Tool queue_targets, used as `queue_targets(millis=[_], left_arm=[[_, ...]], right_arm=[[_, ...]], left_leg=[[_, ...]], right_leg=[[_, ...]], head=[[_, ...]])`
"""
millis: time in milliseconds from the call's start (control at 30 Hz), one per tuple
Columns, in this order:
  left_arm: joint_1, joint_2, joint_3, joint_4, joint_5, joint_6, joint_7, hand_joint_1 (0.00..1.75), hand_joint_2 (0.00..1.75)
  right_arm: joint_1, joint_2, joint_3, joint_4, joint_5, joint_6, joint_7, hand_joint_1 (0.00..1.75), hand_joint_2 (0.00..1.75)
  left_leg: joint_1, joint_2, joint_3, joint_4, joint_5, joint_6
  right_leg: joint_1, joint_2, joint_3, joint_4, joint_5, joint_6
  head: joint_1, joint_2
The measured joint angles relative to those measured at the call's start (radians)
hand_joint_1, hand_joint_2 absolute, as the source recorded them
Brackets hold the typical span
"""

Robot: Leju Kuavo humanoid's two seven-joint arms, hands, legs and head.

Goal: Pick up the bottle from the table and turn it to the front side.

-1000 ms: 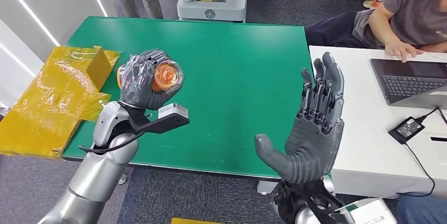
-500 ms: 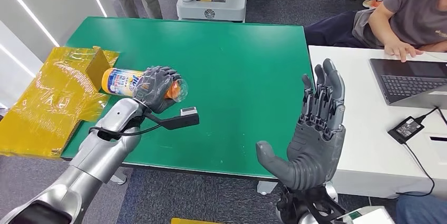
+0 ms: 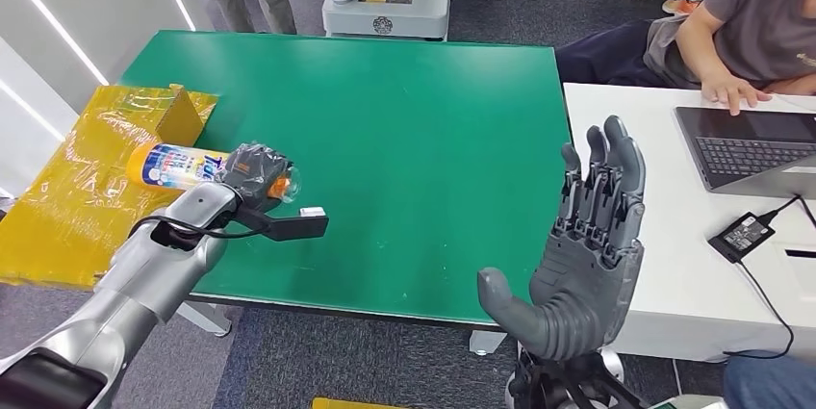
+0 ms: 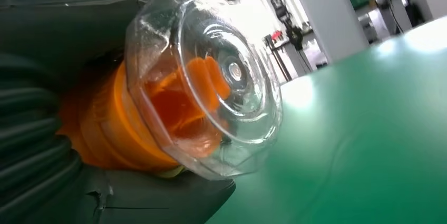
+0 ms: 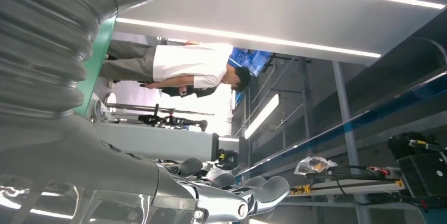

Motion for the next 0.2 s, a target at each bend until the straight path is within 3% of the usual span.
queue_targets(millis=[200], left_arm=[[0.015, 0.023, -0.004, 0.022, 0.003, -0.007, -0.008, 1.75, 1.75]], right_arm=[[0.001, 0.0, 0.007, -0.013, 0.005, 0.0, 0.0, 0.0, 1.75]], left_leg=[[0.0, 0.0, 0.0, 0.0, 0.0, 0.0]], right_leg=[[0.0, 0.0, 0.0, 0.0, 0.0, 0.0]], head=[[0.0, 0.0]])
